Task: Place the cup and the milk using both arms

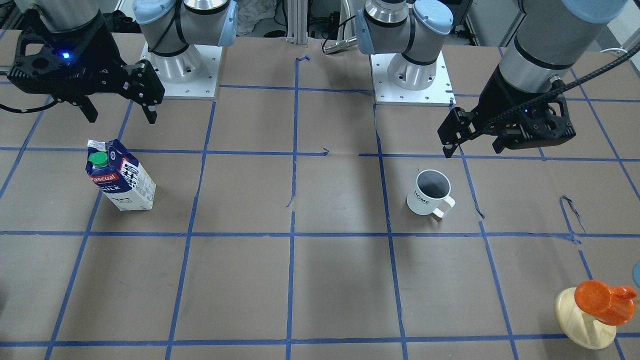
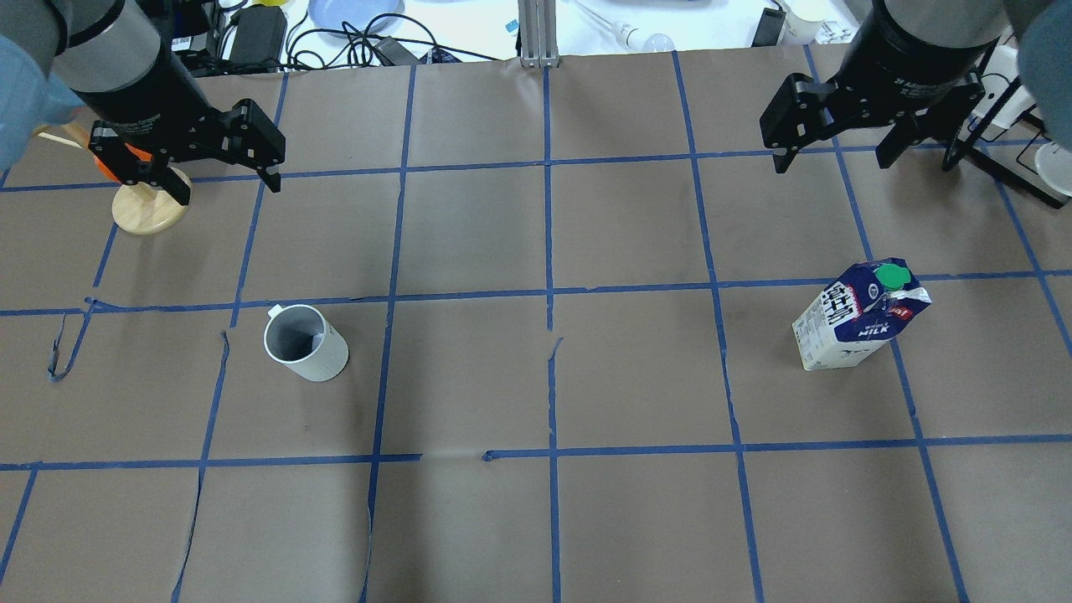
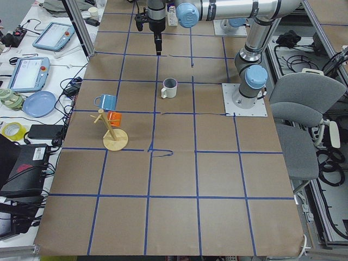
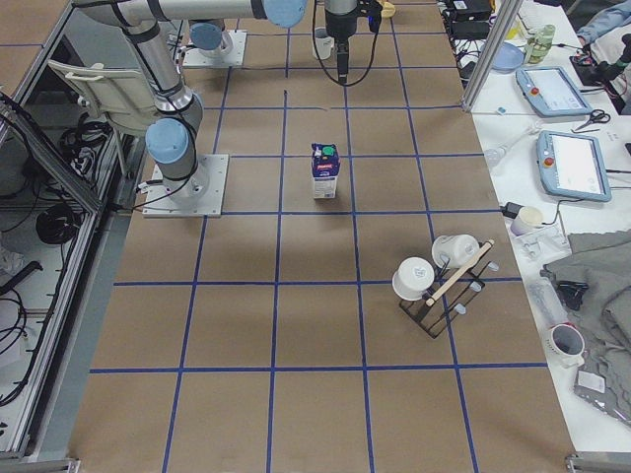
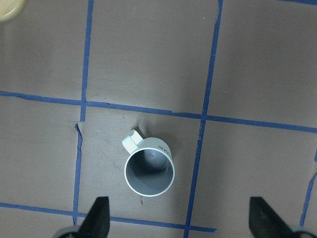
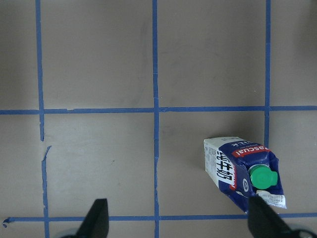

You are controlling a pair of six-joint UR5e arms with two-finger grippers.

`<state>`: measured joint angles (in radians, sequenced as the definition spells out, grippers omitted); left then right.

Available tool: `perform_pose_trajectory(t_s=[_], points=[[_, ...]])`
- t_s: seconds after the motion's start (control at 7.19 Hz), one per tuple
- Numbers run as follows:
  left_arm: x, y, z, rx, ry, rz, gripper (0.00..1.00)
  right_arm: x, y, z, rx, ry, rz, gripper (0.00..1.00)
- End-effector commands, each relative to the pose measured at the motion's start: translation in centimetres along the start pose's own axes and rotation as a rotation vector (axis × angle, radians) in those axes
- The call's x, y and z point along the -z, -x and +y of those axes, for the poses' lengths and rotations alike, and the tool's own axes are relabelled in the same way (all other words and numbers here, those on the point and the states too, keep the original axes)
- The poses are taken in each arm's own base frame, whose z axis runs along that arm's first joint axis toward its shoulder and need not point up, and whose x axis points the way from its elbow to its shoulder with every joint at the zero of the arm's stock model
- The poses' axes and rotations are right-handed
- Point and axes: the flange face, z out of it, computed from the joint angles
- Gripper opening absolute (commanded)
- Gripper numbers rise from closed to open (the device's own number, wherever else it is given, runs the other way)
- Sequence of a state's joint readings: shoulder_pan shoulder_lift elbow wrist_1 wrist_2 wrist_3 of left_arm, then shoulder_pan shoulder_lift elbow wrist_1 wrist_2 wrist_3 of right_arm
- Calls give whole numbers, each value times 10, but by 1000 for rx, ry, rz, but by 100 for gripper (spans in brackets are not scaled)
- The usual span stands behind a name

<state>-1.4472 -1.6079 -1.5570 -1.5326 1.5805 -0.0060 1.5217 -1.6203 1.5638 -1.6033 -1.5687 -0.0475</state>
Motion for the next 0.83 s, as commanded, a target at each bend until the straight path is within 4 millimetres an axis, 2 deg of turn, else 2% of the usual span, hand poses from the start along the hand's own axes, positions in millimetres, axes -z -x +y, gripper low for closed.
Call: perform_pose_trajectory(t_s=[0.0,0.28,0.42,0.56,0.7], points=[[-17,-1,-4,-1,42,5,100,2,0,-3,-3,-4,1,100],[-28,1,-3,0,53,2,100,-2,0,-8,0,-38,-2,100],[-38,13,-5,26,73,5,100,-29,-1,-15,2,14,6,100],[-55,36,-2,81,108,18,100,-44,-2,-19,3,46,6,100],[-72,61,-6,122,108,11,100,-49,-4,-22,4,55,21,100]])
